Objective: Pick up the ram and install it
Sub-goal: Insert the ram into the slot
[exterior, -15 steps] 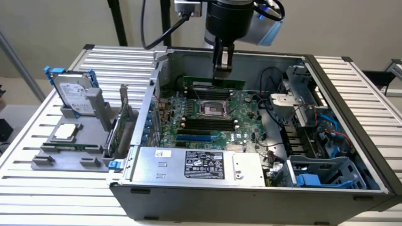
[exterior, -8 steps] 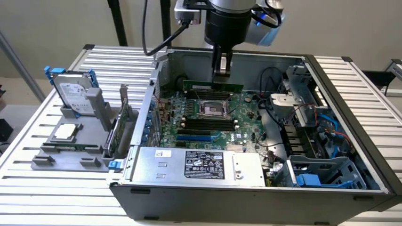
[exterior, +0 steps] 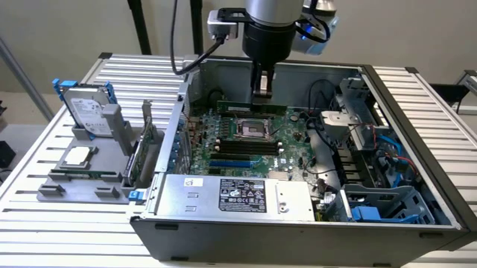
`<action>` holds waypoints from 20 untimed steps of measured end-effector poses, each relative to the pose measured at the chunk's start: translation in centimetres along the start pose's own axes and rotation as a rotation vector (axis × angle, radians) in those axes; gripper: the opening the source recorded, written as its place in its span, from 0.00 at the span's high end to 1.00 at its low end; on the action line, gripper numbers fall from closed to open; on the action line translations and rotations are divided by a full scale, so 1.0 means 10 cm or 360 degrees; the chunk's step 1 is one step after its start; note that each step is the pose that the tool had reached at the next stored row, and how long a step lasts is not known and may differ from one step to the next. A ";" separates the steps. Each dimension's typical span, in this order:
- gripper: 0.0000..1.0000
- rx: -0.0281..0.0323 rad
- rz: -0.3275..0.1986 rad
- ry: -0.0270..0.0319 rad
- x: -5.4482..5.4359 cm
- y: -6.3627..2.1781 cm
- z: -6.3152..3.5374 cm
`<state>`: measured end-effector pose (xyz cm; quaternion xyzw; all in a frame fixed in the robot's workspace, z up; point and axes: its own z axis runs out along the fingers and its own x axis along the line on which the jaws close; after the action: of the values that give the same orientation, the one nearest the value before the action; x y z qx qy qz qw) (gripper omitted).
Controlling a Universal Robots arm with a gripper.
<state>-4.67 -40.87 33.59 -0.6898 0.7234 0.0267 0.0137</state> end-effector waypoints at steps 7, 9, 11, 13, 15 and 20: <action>0.86 -0.00005 -0.0009 0.00000 0.00 -0.028 0.127; 0.86 -0.00006 -0.0010 0.00000 0.00 -0.037 0.163; 0.86 -0.00007 -0.0012 0.00002 0.01 -0.044 0.200; 0.86 -0.00008 -0.0016 0.00001 0.01 -0.050 0.236; 0.86 -0.00011 -0.0020 0.00001 0.01 -0.056 0.272; 0.86 -0.00015 -0.0029 0.00003 0.01 -0.067 0.362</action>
<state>-4.07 -40.76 29.95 -0.6963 0.7171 0.0268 0.0135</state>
